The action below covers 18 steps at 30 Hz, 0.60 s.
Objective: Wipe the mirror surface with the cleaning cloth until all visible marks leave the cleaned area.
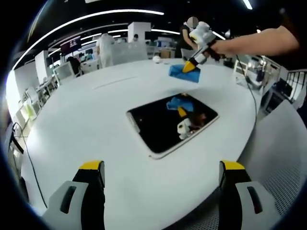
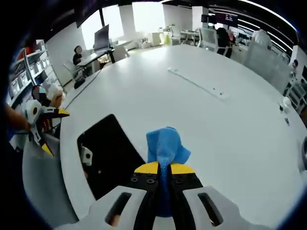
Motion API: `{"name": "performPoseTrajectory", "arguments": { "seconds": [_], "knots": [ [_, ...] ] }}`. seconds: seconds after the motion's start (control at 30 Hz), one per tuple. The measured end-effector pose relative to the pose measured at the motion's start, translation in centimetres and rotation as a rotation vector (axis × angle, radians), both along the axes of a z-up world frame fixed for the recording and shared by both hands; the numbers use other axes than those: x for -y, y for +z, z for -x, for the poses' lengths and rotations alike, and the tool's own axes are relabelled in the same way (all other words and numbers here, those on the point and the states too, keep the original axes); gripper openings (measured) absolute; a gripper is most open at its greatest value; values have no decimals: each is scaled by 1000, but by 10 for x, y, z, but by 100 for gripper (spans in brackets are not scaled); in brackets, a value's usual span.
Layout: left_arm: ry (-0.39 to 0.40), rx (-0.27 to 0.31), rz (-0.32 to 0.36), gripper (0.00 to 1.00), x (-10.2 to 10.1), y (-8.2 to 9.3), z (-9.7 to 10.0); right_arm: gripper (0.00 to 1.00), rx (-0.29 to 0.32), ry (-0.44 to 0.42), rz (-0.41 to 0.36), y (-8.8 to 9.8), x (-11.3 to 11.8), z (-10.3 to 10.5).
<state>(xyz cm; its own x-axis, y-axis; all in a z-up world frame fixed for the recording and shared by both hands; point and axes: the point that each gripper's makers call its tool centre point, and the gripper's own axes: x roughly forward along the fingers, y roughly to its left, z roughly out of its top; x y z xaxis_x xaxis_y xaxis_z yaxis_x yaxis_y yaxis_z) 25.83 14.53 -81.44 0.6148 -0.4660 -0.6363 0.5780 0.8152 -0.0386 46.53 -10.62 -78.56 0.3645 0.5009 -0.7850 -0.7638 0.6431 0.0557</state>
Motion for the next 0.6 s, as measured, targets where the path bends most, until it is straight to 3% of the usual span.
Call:
{"name": "performPoseTrajectory", "arguments": {
  "seconds": [0.4,0.5,0.6],
  "knots": [
    [-17,19,10,100,6,5,0,1,-11,-156,7,3,63,5],
    [-5,16,58,100,8,8,-1,1,-15,-169,13,2,72,7],
    [-13,36,56,100,8,11,-2,1,-22,-190,21,-1,81,10]
  ]
}}
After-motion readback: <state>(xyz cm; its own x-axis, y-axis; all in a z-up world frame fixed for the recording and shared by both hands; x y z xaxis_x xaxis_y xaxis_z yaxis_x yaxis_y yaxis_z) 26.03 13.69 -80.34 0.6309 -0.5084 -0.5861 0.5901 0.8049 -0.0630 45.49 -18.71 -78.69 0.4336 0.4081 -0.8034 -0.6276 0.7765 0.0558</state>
